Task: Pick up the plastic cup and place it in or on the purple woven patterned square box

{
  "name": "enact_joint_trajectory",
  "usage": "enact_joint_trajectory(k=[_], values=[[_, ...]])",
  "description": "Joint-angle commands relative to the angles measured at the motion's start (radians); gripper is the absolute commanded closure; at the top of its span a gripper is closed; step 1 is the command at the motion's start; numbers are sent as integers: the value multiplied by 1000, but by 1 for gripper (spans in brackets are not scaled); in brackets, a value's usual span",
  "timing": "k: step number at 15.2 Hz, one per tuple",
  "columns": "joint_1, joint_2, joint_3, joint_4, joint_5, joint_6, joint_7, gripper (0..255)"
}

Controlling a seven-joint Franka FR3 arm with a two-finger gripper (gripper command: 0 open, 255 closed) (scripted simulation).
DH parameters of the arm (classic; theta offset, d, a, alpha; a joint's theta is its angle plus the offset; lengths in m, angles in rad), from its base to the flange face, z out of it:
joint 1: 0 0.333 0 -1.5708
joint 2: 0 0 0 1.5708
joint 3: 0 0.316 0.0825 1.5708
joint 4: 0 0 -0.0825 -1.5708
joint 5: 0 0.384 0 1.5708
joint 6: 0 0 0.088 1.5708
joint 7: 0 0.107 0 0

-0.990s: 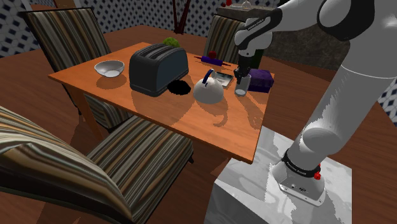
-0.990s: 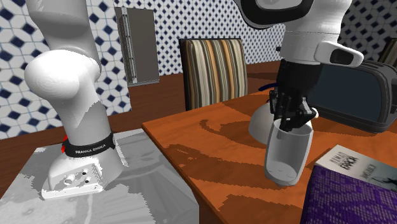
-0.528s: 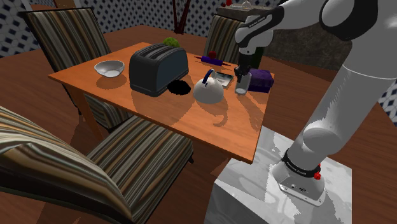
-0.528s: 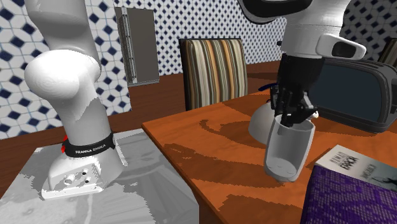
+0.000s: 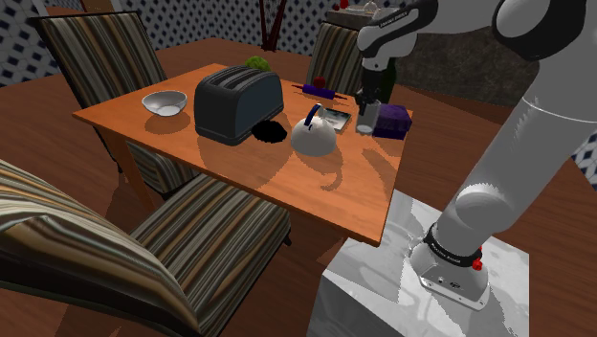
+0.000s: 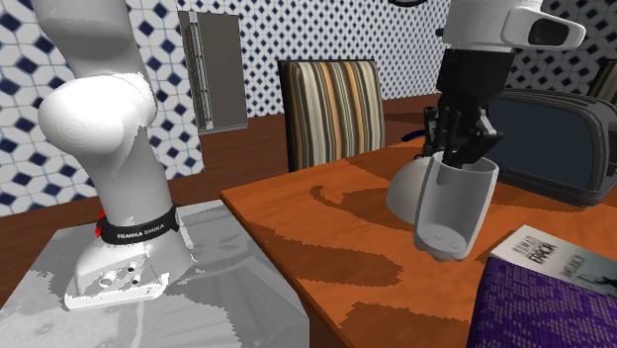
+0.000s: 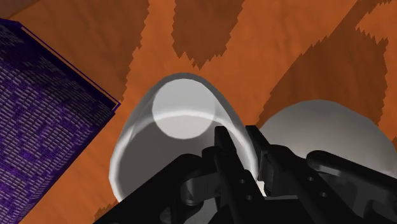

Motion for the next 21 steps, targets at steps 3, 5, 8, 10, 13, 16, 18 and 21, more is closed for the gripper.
enact_joint_trajectory(k=[3, 5, 8, 10, 13, 16, 18, 21], values=[[1, -19, 1, 35, -10, -52, 8, 255], [2, -27, 2, 53, -14, -78, 11, 255], [2, -38, 3, 83, -19, -117, 16, 255], [3, -45, 4, 103, -22, -143, 19, 255], [3, -52, 5, 136, -25, -183, 22, 255], [4, -57, 6, 171, -28, -222, 25, 255], [4, -60, 6, 196, -29, -249, 26, 255], [5, -62, 7, 234, -29, -289, 27, 255]])
